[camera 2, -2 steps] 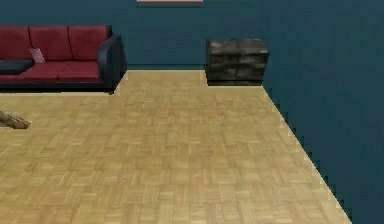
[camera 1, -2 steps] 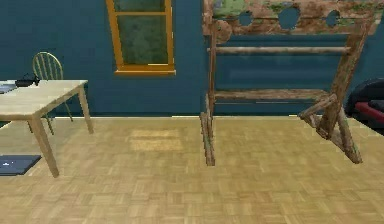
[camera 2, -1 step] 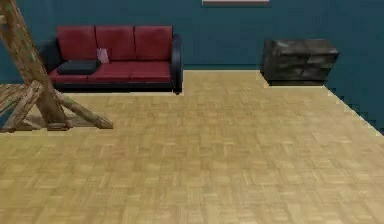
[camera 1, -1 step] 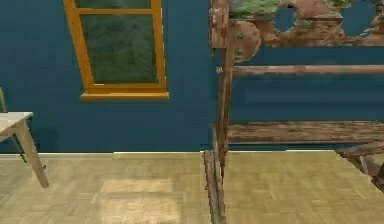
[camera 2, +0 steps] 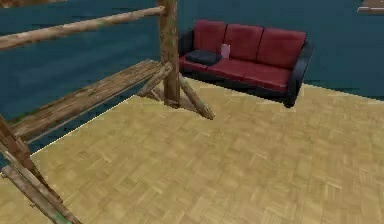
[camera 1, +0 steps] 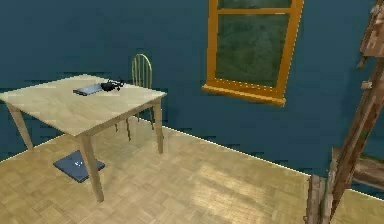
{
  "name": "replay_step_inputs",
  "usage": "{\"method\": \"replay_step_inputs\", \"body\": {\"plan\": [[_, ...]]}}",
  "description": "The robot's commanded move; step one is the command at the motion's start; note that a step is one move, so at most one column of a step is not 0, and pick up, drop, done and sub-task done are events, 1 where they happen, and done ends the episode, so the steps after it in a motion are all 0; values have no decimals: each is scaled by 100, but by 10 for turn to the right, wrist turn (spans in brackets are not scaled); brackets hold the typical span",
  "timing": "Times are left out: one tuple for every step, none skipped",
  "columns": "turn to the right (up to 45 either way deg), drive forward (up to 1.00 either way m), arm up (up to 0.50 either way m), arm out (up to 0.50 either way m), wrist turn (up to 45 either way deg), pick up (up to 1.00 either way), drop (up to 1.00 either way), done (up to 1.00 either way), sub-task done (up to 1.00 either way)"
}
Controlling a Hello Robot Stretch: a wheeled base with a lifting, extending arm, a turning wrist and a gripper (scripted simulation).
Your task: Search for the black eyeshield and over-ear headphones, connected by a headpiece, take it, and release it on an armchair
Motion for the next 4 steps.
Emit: {"method": "replay_step_inputs", "body": {"plan": [[0, 100, 0, 0, 0, 0, 0, 0, 0], [-90, 0, 0, 0, 0, 0, 0, 0, 0], [0, 40, 0, 0, 0, 0, 0, 0, 0], [-450, 0, 0, 0, 0, 0, 0, 0, 0]]}}
